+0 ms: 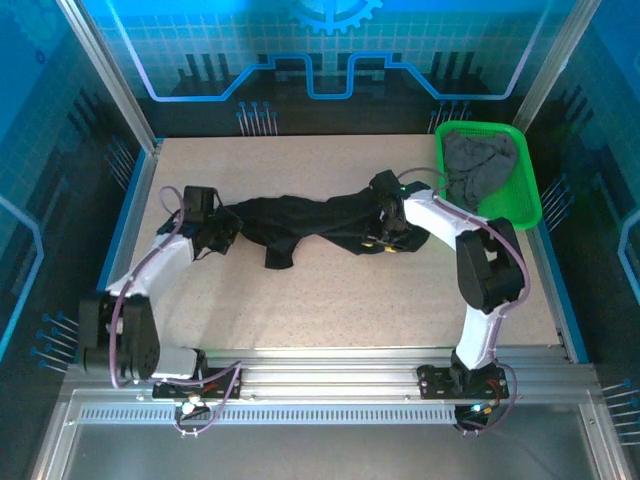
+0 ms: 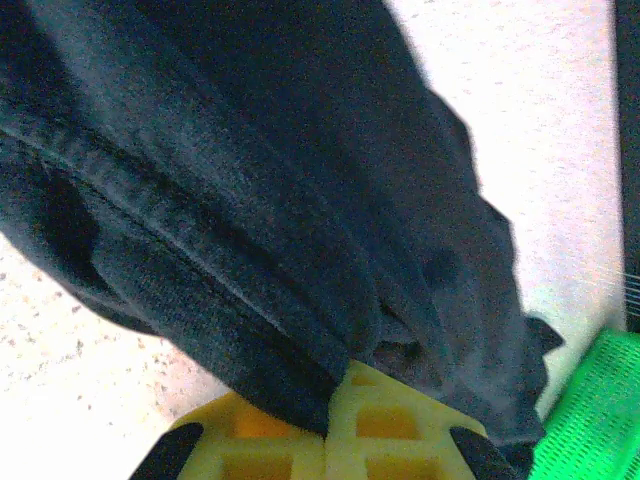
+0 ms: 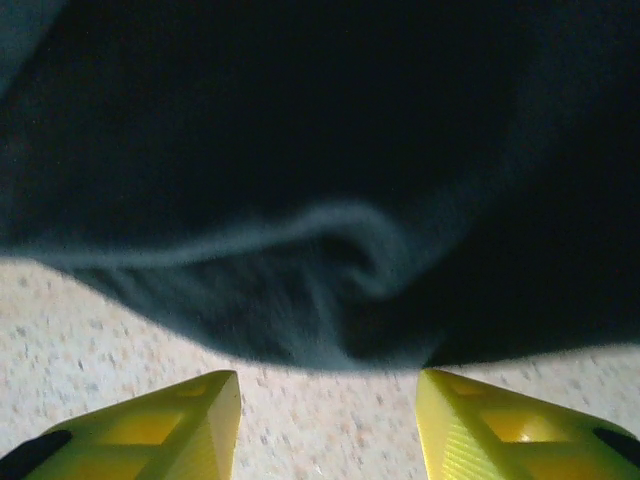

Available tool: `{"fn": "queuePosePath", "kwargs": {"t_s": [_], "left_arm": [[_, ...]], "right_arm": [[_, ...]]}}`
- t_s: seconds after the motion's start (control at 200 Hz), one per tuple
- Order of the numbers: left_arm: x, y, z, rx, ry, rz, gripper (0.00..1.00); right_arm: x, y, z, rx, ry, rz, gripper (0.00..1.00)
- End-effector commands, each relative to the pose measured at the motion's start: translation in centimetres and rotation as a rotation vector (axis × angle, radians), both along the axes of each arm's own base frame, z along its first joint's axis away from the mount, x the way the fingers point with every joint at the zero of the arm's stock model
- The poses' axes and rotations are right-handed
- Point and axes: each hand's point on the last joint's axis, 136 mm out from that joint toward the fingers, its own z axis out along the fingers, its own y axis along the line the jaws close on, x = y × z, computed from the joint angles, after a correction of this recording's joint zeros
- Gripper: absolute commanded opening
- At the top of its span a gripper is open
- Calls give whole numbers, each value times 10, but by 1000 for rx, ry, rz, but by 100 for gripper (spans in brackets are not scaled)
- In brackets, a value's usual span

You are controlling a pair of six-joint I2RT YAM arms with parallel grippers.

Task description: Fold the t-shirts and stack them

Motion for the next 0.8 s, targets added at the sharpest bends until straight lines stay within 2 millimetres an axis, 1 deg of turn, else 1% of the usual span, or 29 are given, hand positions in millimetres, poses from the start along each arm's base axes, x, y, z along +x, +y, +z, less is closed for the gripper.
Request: {"fn": "queuePosePath", "kwargs": {"t_s": [0.0,0.125,0.195,0.285,0.385,0.45,0.555,0.68,0.745,0.795], "left_arm": [[-25,2,9,27,-4,-21,0],[-37,10,38,57,-96,-18,0],[-45,20,49,89,-123,-3,0],[-56,33,53,102,-125,24,0],[-64,43,52,102,-112,42,0],[-61,39,58,86,-139,21,0],[-47,23,78,22,-259,-50,0],[-42,10,88,-36,-333,-104,0],[-47,8,85,-36,-322,-110,4],[-56,15,73,5,-258,-91,8]], "right_arm": [[21,-2,-7,15,11,-57,50],[33,-20,-28,-50,73,-79,50],[40,-33,-32,-98,87,-80,50],[49,-45,-33,-136,84,-73,50],[60,-47,-27,-136,63,-36,50],[65,-45,-22,-146,48,1,50],[69,-42,-12,-147,16,39,50],[69,-40,1,-142,-20,53,50],[67,-39,6,-136,-37,59,50],[66,-39,9,-129,-45,61,50]]}}
